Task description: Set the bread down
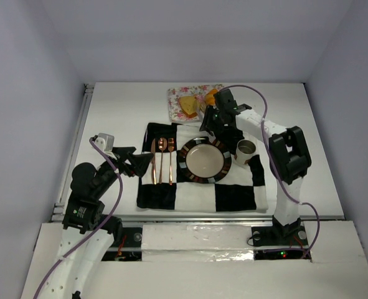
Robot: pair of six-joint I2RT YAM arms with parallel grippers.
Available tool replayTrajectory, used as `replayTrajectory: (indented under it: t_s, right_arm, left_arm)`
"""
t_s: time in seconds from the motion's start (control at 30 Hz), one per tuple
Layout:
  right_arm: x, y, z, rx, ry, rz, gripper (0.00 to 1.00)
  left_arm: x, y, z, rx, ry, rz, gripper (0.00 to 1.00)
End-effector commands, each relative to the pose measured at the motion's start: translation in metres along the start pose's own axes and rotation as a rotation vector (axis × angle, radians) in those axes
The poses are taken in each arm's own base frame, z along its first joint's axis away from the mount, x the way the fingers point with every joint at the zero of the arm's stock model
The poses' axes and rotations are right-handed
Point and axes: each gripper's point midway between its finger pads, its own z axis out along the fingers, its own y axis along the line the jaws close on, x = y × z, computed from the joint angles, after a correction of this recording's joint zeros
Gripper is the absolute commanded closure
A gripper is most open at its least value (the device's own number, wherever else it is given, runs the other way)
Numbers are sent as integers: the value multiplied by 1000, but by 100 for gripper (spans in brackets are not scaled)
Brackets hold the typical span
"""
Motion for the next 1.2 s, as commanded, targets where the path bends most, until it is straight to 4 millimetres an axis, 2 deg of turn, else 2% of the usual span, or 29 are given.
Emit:
replayTrajectory:
  t_s: [0.0,0.13,0.23,0.37,0.57,0.6,0.8,0.83,0.9,1.03,1.07,1.17]
  right_arm:
    - [-27,20,-22,-73,-103,-1,56]
    - [-36,30,-43,-110,-157,-3,56]
    - [-37,30,-48,-105,-174,1,56]
    - [-33,19,-37,-83,-155,22,57]
    - [-30,15,-19,-73,-123,22,57]
    - [-31,8,-13,-60,-116,33,57]
    - [-27,11,-1,-86,-84,34,57]
    - [-27,12,1,-94,-80,35,59]
    - [-21,12,2,-109,-69,44,72]
    - [-22,20,-9,-158,-104,58,81]
    - [-27,27,-21,-181,-129,63,82]
    - [-22,31,-37,-217,-150,71,82]
  left_arm:
    - [-7,-3,0,14,-30,22,19]
    - [-7,-3,0,13,-31,22,19]
    - [-6,-2,0,11,-27,20,19]
    - [-6,-2,0,11,-27,20,19]
    - [-6,-2,1,8,-25,21,20]
    - [-6,-1,1,7,-25,19,20]
    - [-5,-1,1,6,-23,20,20]
    - [-5,-1,1,7,-22,20,20]
    - [-6,-2,1,8,-23,19,20]
    - [-5,-1,1,5,-21,18,20]
    - [-5,-1,1,6,-23,18,20]
    - [-5,-1,2,7,-21,18,20]
